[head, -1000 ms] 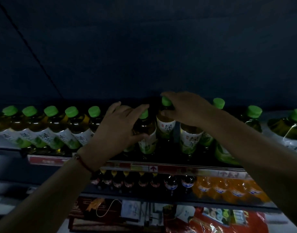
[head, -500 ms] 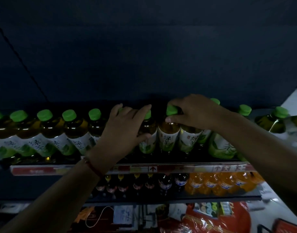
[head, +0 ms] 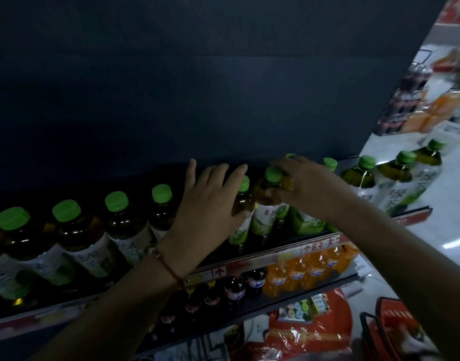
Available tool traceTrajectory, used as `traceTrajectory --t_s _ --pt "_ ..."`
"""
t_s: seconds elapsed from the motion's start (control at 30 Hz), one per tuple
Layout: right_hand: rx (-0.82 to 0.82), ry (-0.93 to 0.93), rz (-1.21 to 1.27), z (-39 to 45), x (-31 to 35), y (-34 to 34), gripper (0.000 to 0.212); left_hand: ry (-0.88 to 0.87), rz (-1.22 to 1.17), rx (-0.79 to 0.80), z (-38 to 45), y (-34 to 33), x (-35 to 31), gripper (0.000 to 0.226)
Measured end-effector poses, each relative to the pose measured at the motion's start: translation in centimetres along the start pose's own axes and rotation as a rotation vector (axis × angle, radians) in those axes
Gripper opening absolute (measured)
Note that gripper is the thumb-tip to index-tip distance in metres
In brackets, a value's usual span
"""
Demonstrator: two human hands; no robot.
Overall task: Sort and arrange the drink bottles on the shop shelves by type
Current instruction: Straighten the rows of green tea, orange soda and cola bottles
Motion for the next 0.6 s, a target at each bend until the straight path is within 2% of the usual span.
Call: traceTrajectory --t_s 0.17,0.43,0.53,0.6 --pt "-0.04 -0.02 0.172 0.0 -0.9 -0.9 0.045 0.011 -0.036 0.032 0.5 -0.7 -0.4 0.073" --pt "0.014 0.111 0.249 0.1 -2.3 -0.6 0.05 0.06 0.067 -0.007 0.6 -0.6 -1.5 0.077" --pt "-0.156 0.16 0.268 0.3 -3.4 1.7 0.045 0.043 0.099 -0.045 1.7 -0.6 -3.4 0.086" --pt "-0.165 0.161 0.197 1.7 -4.8 2.3 0.049 0.058 0.133 -0.023 3.1 -1.1 -4.7 0.093"
Point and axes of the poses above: each hand's wrist, its own z-axis towards the middle knuckle, its own y-axis out of the back of the hand, x = y × z, the point moved 6 cm from there along z, towards the middle knuckle, and after that the axes turned 8 degrees about x, right-handed, at the moved point
